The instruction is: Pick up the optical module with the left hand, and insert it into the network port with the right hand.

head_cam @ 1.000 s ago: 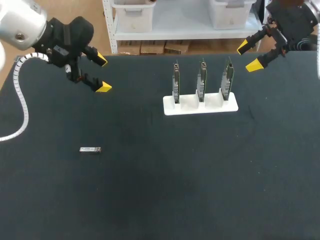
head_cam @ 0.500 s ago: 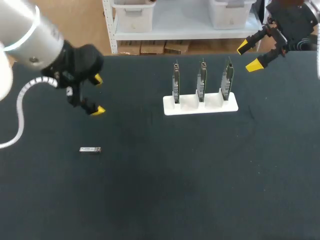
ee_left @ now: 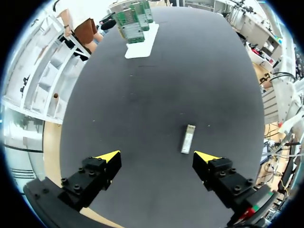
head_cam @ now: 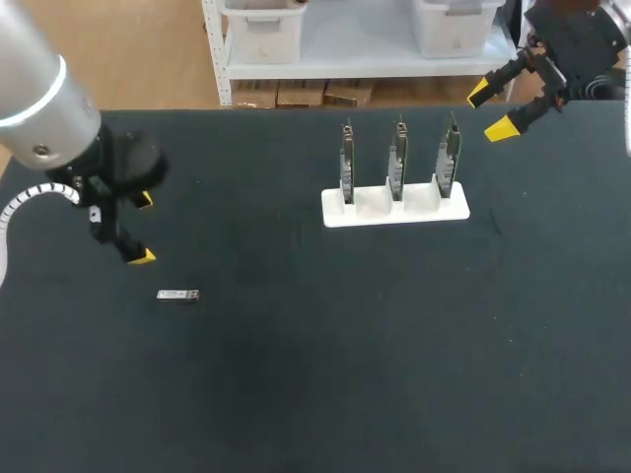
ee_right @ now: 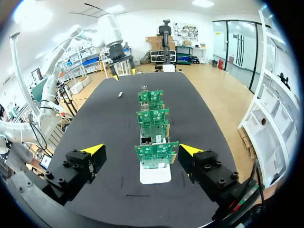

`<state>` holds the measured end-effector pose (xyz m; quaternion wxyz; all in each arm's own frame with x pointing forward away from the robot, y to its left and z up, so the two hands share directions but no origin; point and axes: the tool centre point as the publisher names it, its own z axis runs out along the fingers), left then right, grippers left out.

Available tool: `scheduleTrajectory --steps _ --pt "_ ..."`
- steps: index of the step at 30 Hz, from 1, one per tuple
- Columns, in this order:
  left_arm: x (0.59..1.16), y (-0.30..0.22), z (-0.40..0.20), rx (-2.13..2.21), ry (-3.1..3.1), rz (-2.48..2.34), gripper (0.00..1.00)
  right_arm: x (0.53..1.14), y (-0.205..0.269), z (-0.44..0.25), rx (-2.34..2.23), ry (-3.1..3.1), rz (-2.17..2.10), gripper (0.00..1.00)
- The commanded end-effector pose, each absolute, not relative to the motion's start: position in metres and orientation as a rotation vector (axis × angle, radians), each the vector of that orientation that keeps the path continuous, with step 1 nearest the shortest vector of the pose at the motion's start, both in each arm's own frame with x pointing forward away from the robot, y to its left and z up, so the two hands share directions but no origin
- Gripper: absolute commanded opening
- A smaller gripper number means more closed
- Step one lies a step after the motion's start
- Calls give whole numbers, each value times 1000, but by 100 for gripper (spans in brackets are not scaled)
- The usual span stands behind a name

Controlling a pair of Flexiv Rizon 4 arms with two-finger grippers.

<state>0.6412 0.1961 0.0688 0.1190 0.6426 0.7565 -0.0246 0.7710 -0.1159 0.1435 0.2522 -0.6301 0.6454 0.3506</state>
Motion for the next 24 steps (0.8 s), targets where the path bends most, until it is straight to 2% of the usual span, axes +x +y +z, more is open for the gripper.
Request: scheduleTrajectory --steps 1,12,24 --pt "629 197 65 1886 2200 -91 100 769 -116 143 -1711 1754 948 100" --pt "601 207 38 1879 2264 -58 100 769 -116 143 -1711 1754 948 100" --pt "592 191 24 1957 2240 -60 100 769 -116 143 -1711 1754 948 100"
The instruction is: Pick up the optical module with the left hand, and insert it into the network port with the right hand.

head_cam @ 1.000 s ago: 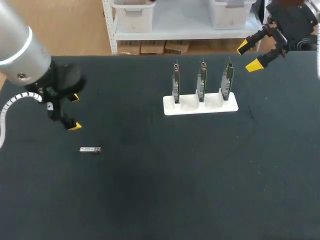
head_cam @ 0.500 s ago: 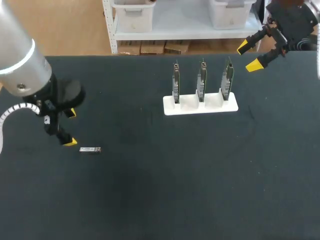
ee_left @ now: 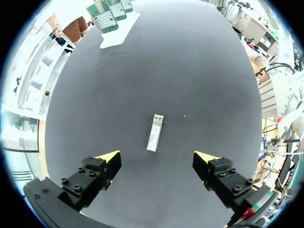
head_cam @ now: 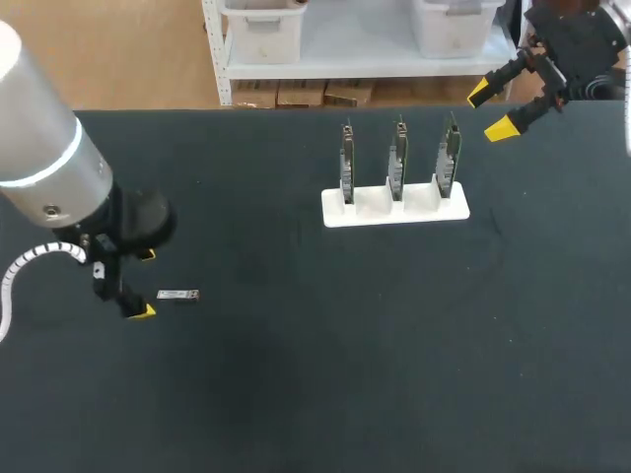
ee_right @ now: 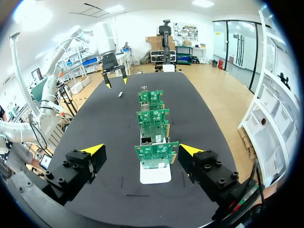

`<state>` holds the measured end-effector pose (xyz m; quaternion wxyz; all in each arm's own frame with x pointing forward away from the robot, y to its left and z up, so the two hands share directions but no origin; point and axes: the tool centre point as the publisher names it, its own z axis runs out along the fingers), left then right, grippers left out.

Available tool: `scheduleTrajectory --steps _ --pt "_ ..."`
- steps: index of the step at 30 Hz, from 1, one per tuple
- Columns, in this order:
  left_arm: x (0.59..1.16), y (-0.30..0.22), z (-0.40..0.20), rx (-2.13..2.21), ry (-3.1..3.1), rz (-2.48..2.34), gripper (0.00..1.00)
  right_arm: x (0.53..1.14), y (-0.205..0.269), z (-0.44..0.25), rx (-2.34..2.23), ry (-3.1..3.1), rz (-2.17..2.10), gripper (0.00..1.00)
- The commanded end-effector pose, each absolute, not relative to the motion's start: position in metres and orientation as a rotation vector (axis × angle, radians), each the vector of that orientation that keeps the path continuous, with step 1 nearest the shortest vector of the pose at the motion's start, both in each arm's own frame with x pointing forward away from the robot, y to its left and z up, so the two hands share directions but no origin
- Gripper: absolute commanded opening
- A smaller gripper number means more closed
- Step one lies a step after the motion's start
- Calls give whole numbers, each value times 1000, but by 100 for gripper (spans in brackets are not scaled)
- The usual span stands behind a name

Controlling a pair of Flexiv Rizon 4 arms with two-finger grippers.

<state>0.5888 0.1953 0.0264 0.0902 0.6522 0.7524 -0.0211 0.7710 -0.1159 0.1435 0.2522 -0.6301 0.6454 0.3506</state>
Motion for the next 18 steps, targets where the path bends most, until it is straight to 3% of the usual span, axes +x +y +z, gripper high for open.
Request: scheduleTrajectory --steps 1,18 --pt "592 190 22 1964 2251 -51 100 769 -116 143 -1711 1754 948 100" --pt "582 181 4 1974 2294 -57 100 769 -116 143 -1711 1754 948 100"
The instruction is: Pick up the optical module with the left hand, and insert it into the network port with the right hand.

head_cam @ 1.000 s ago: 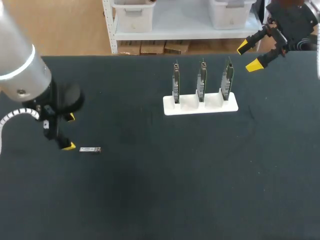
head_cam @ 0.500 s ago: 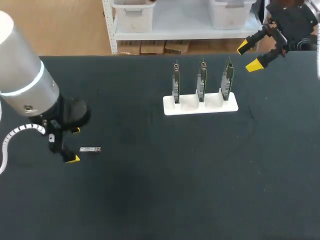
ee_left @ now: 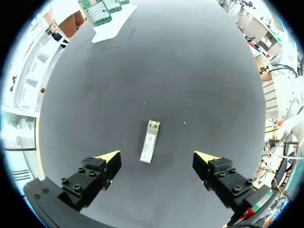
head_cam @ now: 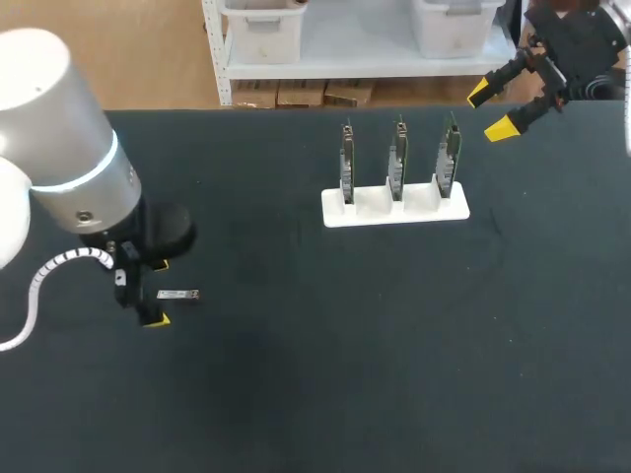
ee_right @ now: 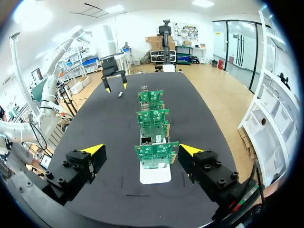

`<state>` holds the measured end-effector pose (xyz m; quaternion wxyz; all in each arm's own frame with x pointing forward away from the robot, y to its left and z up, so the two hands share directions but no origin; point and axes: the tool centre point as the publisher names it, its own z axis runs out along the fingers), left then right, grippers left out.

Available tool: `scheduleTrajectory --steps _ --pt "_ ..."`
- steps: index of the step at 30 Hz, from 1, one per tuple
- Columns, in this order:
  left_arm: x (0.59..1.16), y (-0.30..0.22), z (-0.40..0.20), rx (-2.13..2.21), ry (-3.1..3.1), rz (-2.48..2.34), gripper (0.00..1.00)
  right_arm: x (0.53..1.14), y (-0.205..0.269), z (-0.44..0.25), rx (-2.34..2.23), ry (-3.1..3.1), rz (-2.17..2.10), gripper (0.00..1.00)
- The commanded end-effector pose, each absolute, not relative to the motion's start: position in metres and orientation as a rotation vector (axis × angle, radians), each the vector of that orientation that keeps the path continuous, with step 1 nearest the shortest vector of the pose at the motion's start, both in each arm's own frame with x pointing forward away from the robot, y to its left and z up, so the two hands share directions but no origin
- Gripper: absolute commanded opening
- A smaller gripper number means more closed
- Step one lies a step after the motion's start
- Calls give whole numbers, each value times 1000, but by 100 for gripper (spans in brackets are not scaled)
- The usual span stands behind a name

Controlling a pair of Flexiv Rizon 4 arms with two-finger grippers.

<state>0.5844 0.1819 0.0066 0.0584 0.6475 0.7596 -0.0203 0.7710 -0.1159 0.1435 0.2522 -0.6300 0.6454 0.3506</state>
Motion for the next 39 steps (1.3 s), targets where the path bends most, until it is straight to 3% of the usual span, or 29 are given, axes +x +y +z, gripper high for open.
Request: scheduleTrajectory --steps 1,39 --pt "582 181 4 1973 2293 -56 100 769 -116 143 -1711 1754 948 100" --pt "591 178 -11 2040 2305 33 100 769 -116 143 -1711 1754 948 100"
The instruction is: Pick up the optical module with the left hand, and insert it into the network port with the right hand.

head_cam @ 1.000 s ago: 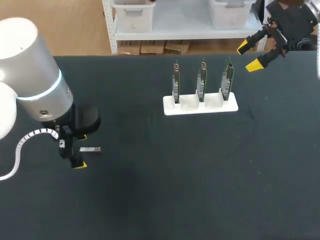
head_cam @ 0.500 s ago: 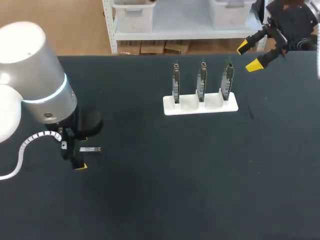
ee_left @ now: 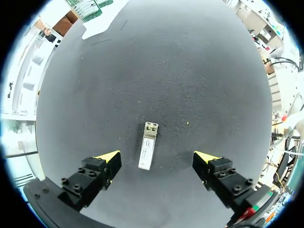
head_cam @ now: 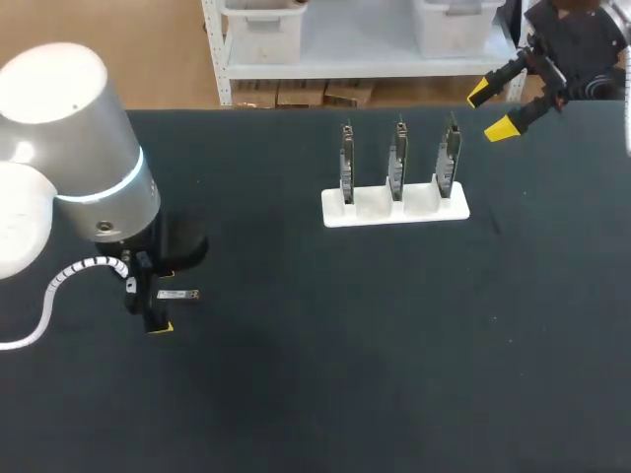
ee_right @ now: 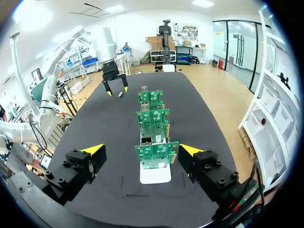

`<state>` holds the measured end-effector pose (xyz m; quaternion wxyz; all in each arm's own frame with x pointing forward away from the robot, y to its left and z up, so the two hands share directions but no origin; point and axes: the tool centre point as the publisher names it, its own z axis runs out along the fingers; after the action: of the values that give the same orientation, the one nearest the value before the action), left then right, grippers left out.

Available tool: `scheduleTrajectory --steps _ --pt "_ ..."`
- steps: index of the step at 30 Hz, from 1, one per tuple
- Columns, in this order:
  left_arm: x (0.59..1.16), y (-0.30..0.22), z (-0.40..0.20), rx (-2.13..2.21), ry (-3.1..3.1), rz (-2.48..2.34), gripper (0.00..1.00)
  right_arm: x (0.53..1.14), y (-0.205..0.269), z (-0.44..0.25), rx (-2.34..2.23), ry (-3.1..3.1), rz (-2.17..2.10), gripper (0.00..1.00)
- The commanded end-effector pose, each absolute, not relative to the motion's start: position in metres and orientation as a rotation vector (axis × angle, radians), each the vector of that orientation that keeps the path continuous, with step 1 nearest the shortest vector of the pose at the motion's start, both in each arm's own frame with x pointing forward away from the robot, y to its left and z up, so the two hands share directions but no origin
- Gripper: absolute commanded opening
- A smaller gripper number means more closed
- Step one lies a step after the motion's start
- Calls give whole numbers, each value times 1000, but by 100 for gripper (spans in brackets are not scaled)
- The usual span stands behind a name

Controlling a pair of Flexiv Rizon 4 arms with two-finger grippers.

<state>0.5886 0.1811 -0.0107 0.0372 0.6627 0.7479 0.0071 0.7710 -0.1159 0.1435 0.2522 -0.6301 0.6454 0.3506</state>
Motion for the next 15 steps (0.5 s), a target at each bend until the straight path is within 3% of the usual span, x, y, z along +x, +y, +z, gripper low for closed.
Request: scheduleTrajectory --steps 1,15 --pt "591 178 -11 2041 2307 36 100 769 -116 143 -1711 1754 948 100" --pt "593 178 -17 2055 2328 63 100 769 -116 143 -1711 1754 948 100"
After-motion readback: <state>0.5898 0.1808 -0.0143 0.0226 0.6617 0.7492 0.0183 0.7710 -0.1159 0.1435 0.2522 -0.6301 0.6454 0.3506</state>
